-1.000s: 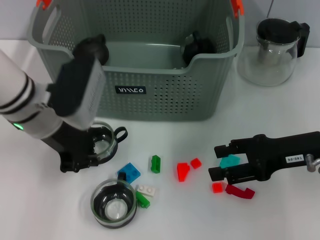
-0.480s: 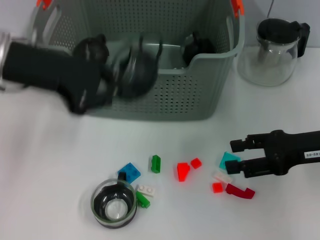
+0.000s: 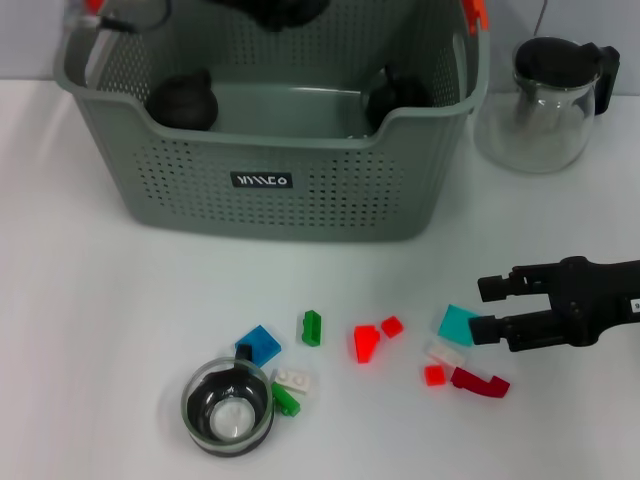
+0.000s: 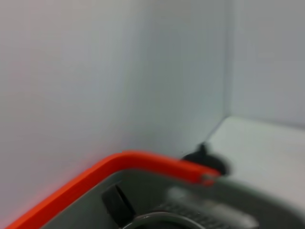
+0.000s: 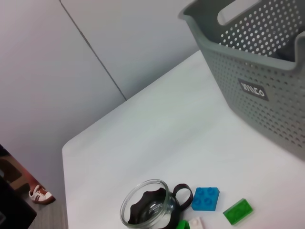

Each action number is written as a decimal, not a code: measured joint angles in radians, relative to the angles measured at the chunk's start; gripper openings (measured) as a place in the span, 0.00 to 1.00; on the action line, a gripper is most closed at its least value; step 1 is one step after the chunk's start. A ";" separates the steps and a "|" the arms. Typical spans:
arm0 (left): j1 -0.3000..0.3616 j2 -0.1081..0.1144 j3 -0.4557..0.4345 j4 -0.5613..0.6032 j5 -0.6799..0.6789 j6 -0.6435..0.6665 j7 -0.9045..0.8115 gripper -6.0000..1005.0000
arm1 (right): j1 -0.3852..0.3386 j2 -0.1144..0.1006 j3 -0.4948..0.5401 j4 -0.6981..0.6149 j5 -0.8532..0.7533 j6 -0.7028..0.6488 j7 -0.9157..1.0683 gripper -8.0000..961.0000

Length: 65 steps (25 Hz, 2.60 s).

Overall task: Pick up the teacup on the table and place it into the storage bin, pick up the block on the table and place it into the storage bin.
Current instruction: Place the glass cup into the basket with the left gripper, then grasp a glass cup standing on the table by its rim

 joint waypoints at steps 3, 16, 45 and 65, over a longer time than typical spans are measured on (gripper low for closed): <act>-0.085 0.007 0.029 -0.150 0.106 -0.126 -0.062 0.05 | -0.001 -0.002 0.004 0.000 -0.001 -0.003 0.000 0.86; -0.229 -0.029 0.045 -0.487 0.304 -0.490 -0.087 0.05 | -0.009 -0.002 0.006 0.000 -0.002 0.001 -0.015 0.86; -0.210 -0.109 0.114 -0.525 0.406 -0.686 -0.103 0.29 | -0.007 0.001 0.009 0.012 -0.025 0.009 -0.037 0.86; 0.336 -0.130 0.021 0.557 -0.374 0.265 0.139 0.83 | -0.014 -0.018 0.028 0.012 -0.024 0.009 -0.060 0.86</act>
